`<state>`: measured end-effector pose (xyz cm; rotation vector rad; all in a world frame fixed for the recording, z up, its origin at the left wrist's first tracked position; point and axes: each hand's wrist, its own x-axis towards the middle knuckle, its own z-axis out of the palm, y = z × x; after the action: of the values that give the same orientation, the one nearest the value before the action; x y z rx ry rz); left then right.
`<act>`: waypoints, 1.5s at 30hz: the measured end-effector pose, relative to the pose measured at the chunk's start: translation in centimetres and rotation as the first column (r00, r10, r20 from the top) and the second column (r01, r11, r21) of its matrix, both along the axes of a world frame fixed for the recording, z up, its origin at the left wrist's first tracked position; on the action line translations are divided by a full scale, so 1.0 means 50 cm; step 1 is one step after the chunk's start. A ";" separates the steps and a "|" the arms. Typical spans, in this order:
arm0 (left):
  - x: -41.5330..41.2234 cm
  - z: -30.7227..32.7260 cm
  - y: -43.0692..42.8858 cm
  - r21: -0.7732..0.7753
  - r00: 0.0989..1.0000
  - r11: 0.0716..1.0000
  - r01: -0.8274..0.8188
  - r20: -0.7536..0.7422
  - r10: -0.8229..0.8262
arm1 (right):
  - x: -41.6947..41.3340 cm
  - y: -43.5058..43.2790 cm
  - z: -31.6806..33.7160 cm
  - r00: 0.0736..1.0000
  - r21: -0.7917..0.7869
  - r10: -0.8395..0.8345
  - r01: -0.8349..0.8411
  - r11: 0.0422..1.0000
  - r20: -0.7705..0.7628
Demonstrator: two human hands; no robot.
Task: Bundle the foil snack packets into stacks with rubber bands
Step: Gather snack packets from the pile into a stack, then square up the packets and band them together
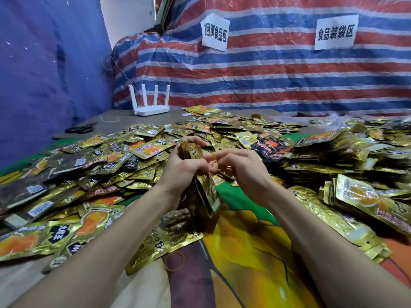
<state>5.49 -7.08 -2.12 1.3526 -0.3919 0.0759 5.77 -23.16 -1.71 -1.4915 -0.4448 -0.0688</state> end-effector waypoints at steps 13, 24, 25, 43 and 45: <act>0.003 0.003 0.016 -0.169 0.993 0.982 0.085 -0.066 -0.098 | 0.005 -0.005 -0.011 0.984 0.094 0.099 -0.085 0.992 -0.148; 0.007 0.014 0.047 -0.496 0.794 0.724 0.479 -0.107 -0.599 | 0.006 -0.009 -0.014 0.913 0.210 0.303 -0.251 0.945 -0.272; 0.005 0.015 0.047 -0.511 0.766 0.692 0.510 -0.095 -0.635 | 0.006 -0.005 -0.016 0.904 0.300 0.324 -0.239 0.924 -0.279; 0.006 -0.003 0.018 -0.097 0.998 0.993 -0.066 0.010 0.067 | 0.009 -0.008 -0.014 0.978 0.149 0.161 -0.141 0.979 -0.134; 0.007 -0.003 0.018 -0.040 0.970 0.981 -0.188 0.149 0.192 | 0.007 -0.002 -0.026 0.989 -0.024 0.096 -0.099 0.995 -0.111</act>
<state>5.83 -6.16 -2.27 1.3605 -0.3873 0.3436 6.13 -23.26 -3.00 -1.4926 -0.4307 0.0975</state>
